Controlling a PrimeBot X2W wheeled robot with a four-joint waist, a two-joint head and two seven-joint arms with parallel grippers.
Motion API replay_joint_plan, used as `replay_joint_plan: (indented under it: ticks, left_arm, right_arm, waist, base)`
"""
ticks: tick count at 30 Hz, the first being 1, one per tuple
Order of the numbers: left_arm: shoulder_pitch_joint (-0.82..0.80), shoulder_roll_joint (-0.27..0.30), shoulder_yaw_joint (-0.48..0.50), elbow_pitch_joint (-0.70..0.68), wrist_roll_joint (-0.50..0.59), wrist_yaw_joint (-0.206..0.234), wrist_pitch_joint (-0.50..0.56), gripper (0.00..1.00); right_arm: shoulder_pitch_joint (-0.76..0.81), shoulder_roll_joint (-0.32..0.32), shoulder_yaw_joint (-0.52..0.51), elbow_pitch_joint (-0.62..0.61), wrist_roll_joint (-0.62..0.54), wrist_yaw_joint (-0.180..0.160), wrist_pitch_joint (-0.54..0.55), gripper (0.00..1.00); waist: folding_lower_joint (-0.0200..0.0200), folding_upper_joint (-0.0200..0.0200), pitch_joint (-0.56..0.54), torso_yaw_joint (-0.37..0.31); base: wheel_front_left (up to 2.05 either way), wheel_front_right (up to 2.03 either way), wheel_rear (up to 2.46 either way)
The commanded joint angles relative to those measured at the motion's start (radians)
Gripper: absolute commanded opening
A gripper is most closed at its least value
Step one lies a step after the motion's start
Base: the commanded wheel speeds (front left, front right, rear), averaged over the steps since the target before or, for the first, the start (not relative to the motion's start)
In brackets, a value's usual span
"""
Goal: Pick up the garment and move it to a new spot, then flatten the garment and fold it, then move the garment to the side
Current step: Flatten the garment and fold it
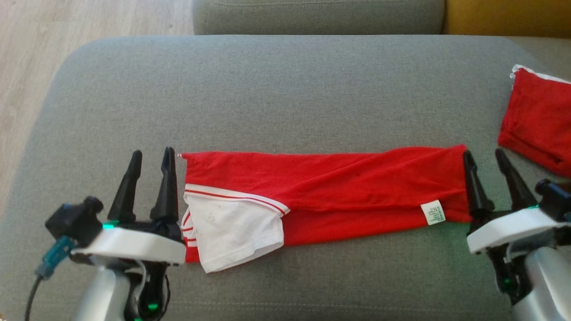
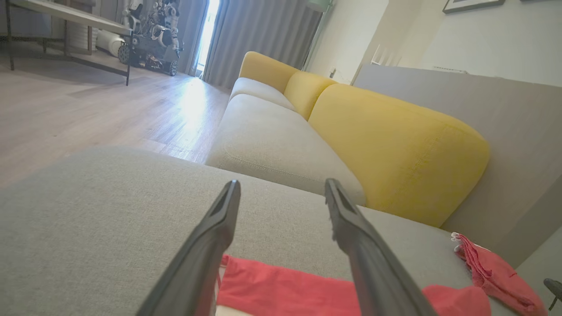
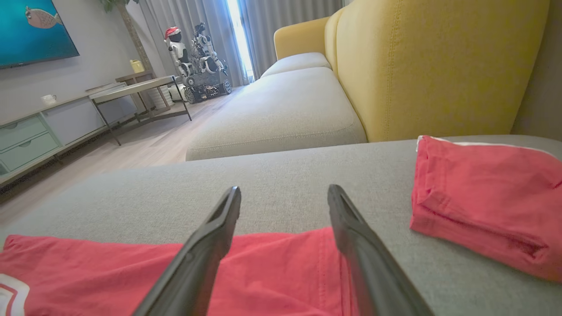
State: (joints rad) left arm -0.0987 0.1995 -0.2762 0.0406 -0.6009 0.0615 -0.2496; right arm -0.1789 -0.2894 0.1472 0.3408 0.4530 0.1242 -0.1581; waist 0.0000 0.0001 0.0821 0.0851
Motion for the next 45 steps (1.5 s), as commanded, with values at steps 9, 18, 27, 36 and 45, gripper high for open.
replay_joint_plan:
  ticks: [9,18,27,36,45]
  left_arm:
    - [0.001,-0.115,0.157,0.040,0.168,-0.126,-0.012,1.00]
    - [-0.007,-0.145,0.183,0.081,0.213,-0.165,-0.012,1.00]
    - [-0.029,-0.149,0.178,0.101,0.211,-0.178,-0.012,1.00]
    - [-0.035,-0.149,0.172,0.103,0.199,-0.176,-0.012,1.00]
    - [-0.037,-0.149,0.174,0.106,0.199,-0.174,-0.012,1.00]
  right_arm:
    - [0.010,0.052,-0.069,-0.043,-0.069,0.007,0.017,1.00]
    - [-0.011,0.141,-0.185,0.086,-0.145,0.007,0.022,1.00]
    - [-0.113,0.182,-0.240,0.306,-0.146,0.007,0.042,1.00]
    - [-0.178,0.172,-0.212,0.478,-0.118,0.007,0.081,1.00]
    - [-0.196,0.133,-0.158,0.521,-0.081,0.007,0.066,0.00]
  waist:
    - [0.0000,-0.0001,0.008,0.001]
    - [0.0000,-0.0001,0.033,0.009]
    - [0.0000,-0.0001,0.049,0.023]
    - [0.0000,-0.0001,0.057,0.043]
    - [0.0000,-0.0001,0.049,0.043]
  base:
    - [0.00,0.00,0.00]
    - [0.00,0.00,0.00]
    - [0.00,0.00,0.00]
    - [0.00,0.00,0.00]
    - [0.00,0.00,0.00]
